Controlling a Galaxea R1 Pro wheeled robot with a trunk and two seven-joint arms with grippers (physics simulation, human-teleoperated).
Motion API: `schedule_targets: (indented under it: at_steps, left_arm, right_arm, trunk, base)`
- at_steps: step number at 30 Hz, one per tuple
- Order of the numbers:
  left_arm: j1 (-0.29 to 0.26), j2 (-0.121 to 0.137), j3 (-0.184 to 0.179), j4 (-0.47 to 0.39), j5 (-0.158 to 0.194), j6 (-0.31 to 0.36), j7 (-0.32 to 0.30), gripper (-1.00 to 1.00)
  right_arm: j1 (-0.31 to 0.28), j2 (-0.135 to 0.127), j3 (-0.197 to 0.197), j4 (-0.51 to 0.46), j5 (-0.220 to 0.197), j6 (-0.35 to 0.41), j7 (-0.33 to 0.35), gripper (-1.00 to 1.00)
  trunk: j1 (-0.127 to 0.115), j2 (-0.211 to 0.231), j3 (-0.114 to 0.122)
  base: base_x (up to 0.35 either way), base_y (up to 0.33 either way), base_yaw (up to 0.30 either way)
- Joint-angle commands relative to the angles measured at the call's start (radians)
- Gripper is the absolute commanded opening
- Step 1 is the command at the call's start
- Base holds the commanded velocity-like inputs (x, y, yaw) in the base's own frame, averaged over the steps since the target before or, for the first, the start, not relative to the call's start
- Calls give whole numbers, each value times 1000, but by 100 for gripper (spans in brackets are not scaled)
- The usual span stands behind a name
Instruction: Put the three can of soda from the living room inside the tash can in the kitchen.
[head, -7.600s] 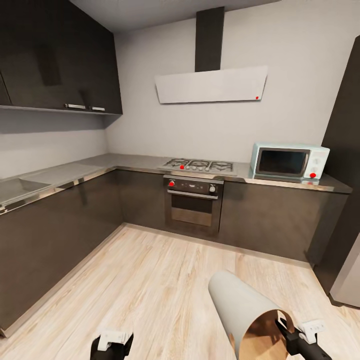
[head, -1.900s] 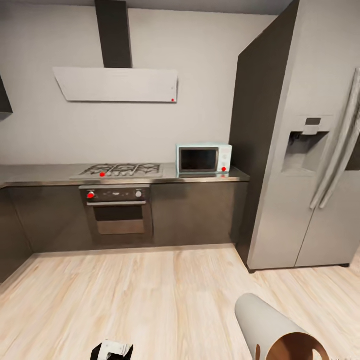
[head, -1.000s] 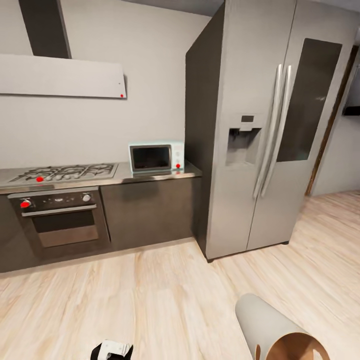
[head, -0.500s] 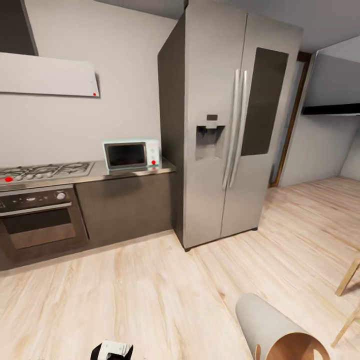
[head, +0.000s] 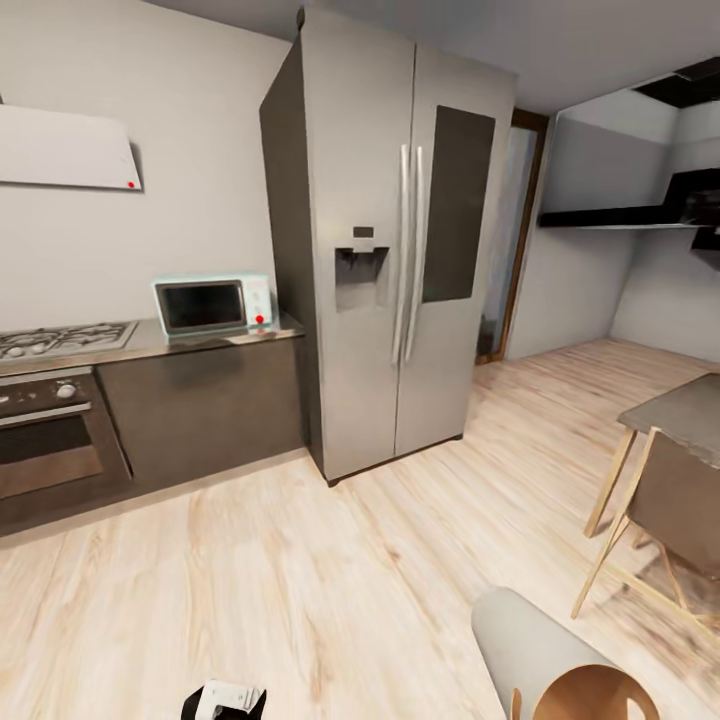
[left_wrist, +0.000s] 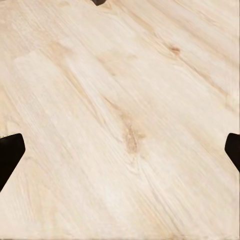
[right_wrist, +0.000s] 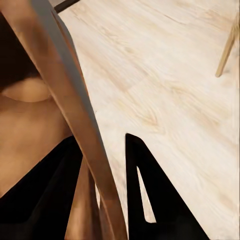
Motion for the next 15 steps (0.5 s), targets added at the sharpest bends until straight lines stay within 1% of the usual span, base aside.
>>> schedule_targets:
  at_steps: [1, 5, 8, 11, 15]
  left_arm:
    - [0, 0, 0, 0, 0, 0, 0, 100]
    - [0, 0, 0, 0, 0, 0, 0, 100]
    - [0, 0, 0, 0, 0, 0, 0, 100]
    - [0, 1, 0, 0, 3, -1, -1, 100]
    - [0, 1, -1, 0, 2, -1, -3, 100]
  right_arm:
    - [0, 0, -8, -2, -7, -1, 7, -100]
    - [-1, 0, -8, -2, -7, -1, 7, -100]
    - [0, 0, -8, -2, -7, -1, 7, -100]
    - [-1, 0, -8, -2, -7, -1, 7, -100]
    - [-1, 0, -8, -2, -7, -1, 7, -100]
  trunk:
    - [0, 0, 0]
    - [0, 0, -3]
    - [0, 0, -4]
    - [0, 0, -6]
    - [0, 0, -8]
  base:
    - [-289, -191, -220]
    - [-275, -180, -220]
    - [-174, -89, -220]
    - [-68, -33, -220]
    - [52, 4, -220]
